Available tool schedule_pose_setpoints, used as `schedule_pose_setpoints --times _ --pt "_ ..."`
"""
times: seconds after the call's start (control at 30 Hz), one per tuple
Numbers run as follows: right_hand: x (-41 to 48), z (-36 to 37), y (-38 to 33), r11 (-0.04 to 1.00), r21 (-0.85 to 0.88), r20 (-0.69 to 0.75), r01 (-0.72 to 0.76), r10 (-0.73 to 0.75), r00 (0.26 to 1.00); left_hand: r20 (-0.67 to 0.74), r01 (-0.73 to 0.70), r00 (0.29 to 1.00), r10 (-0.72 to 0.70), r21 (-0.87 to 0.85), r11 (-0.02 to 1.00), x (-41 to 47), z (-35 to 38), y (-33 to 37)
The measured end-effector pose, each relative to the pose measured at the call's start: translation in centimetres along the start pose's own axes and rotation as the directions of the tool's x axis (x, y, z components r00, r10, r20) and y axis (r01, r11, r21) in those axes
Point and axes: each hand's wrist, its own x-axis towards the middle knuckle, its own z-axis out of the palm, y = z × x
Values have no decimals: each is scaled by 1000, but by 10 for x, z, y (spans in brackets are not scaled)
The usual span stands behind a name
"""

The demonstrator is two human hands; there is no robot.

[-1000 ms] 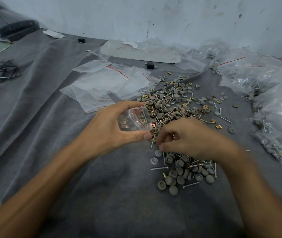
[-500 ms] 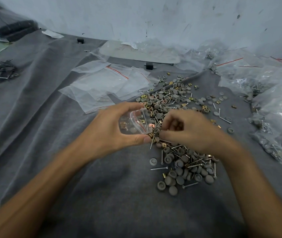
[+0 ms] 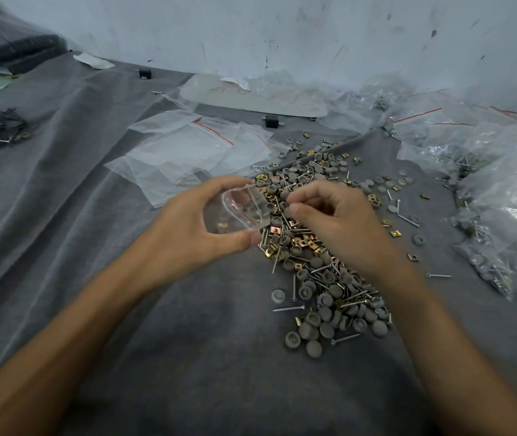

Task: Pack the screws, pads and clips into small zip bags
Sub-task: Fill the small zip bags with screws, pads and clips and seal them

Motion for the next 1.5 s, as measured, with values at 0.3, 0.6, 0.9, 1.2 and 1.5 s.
schedule_pose_setpoints --times 0.3,0.6,0.9,1.2,1.5 --pt "0 29 9 708 -703 171 64 81 982 -14 -10 1000 10 -4 1000 0 -5 -4" --pt "3 25 12 717 -689 177 105 25 984 -8 -13 1000 13 -1 1000 1 -4 -6" --pt "4 18 14 769 -634 210 84 67 975 -4 -6 1000 6 7 1000 1 -3 -7" --pt "6 13 13 742 -662 252 105 89 964 -2 -3 1000 4 23 1000 0 -3 -6" --pt "1 12 9 736 -660 327 150 102 939 -1 -2 1000 2 19 1000 0 -1 -2"
